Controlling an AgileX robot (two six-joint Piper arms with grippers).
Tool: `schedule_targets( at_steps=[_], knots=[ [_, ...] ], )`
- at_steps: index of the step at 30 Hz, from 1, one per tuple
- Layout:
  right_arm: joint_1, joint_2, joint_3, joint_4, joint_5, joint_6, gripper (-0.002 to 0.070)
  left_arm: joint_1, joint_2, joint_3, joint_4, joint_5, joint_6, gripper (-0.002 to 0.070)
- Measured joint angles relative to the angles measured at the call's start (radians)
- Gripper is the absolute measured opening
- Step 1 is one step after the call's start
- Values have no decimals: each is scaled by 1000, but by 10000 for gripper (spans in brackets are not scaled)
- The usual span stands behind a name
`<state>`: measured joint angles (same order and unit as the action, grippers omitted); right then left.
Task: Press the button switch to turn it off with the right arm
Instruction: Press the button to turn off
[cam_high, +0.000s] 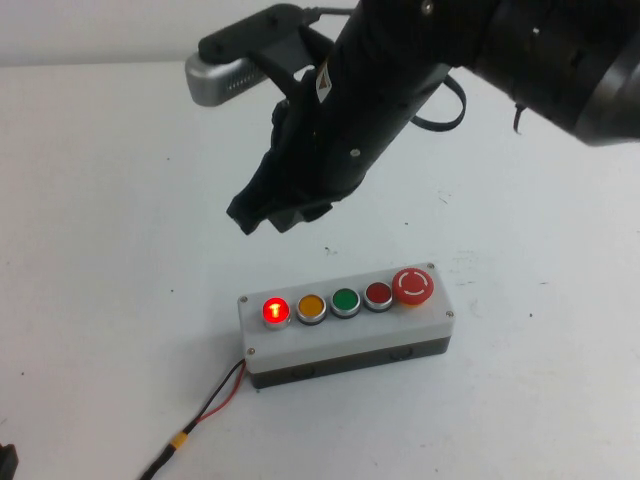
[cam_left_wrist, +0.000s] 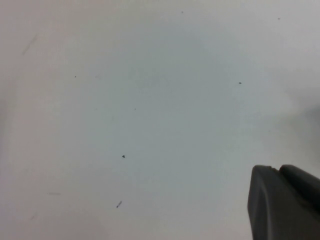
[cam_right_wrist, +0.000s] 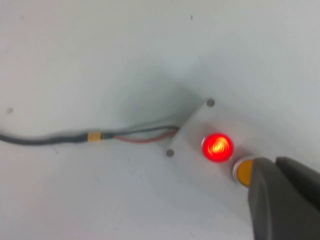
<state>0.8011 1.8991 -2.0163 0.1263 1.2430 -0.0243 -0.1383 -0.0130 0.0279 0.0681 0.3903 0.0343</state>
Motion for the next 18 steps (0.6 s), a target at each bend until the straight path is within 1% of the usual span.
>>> schedule_targets(
  at_steps=[6,10,18],
  knots=[
    [-2,70,118,7,0,0,-16,0,0,0,0,0,0,-2],
    [-2,126,129,46,0,-22,-16,0,0,0,0,0,0,-2],
    [-2,135,129,71,-24,-34,-16,0,0,0,2,0,0,-2]
  ],
)
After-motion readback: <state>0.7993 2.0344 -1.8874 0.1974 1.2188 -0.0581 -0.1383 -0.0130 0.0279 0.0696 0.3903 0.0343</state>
